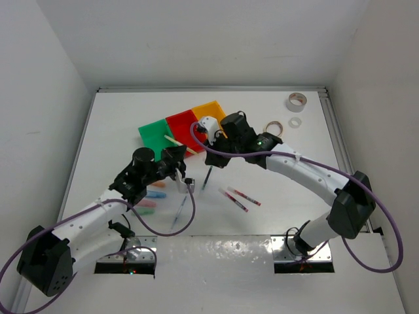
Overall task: Sort the stationery into containers
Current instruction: Close the pen cap on the pen.
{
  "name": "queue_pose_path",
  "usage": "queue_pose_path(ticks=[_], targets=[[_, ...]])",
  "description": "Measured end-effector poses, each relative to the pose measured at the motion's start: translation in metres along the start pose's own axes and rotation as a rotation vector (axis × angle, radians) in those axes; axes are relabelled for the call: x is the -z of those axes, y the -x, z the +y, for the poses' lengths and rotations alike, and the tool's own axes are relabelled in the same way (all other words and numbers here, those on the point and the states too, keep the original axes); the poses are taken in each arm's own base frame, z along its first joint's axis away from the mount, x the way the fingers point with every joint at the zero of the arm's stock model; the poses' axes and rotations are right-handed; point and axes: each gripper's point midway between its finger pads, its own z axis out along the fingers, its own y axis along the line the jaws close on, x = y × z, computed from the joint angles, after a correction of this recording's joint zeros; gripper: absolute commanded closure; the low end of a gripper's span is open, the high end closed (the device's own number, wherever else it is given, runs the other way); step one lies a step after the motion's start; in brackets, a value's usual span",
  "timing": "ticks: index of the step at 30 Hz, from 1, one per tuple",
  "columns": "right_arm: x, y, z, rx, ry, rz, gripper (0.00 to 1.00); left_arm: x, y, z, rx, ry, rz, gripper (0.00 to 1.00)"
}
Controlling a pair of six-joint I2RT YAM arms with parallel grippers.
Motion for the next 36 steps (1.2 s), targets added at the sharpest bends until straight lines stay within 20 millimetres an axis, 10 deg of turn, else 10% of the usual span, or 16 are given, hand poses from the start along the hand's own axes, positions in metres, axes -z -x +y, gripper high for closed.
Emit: queue_pose_path(ticks=[36], targets=[[-0.008, 0.011, 0.004, -0.039, 0.016, -0.023, 1.00, 0.001, 0.008, -0.006, -0.074, -0.010, 0.000, 1.00]])
